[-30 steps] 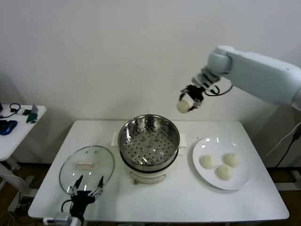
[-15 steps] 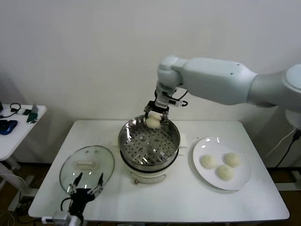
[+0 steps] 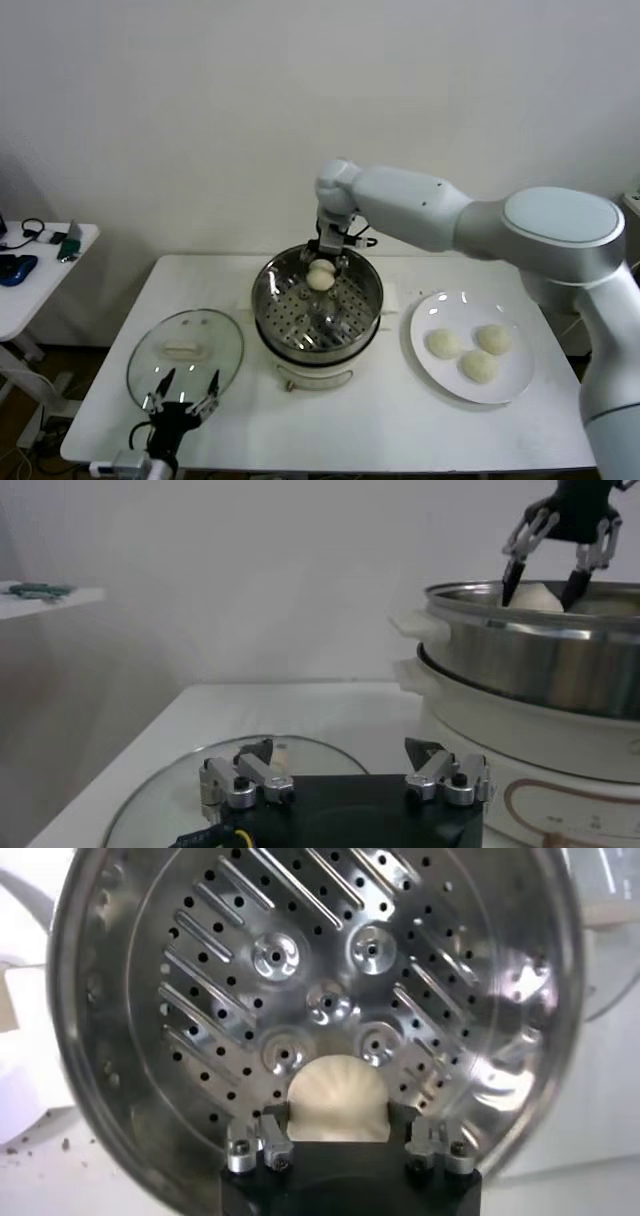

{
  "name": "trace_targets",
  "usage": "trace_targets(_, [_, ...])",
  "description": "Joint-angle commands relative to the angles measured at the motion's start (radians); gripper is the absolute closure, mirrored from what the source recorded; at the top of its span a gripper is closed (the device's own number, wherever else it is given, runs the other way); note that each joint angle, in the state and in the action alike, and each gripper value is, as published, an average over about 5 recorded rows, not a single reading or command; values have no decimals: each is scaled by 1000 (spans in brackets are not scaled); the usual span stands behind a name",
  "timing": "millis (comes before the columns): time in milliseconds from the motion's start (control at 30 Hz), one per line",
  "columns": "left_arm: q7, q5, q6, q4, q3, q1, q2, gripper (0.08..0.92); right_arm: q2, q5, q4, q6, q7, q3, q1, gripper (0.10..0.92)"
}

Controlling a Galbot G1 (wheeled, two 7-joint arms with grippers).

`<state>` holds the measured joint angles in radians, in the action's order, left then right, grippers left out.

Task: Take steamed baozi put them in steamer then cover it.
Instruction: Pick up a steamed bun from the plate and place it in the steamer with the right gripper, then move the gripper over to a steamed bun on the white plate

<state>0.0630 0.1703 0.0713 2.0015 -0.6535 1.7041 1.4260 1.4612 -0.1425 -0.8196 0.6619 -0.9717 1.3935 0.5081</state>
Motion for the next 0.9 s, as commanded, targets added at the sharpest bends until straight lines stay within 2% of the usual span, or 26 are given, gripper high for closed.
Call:
trace_targets(33, [-1,0,-1,-5,0,-1,-1,177,23,11,71,37,34,-29,-20,299])
trace_targets(100, [-1,0,-2,-4,-1,-2,0,177,0,113,42,29,16,-13,41,248])
trace_targets(233, [-2,-3,2,3,1,-3,1,177,-77,475,-75,-29,-59,129,260,206])
trace_targets(367, [0,-12,6,12,6,0,1,177,-240,935,-280,-242,-170,358,508,203])
trace_targets(433, [0,-17,7,15,9,2,1,177,-338,1042,-365,-383,-180,452,598,203])
trace_targets(500, [0,-21,8,16,12,3,0,177,-429,1085,-441,-509,-159,555,671,202])
trace_targets(700, [1,-24,8,14,23,-1,-4,177,-677,1026,-670,-837,-24,798,745,203])
trace_targets(900, [3,-19,9,17,25,-10,-5,177,-820,968,-787,-972,79,763,609,203])
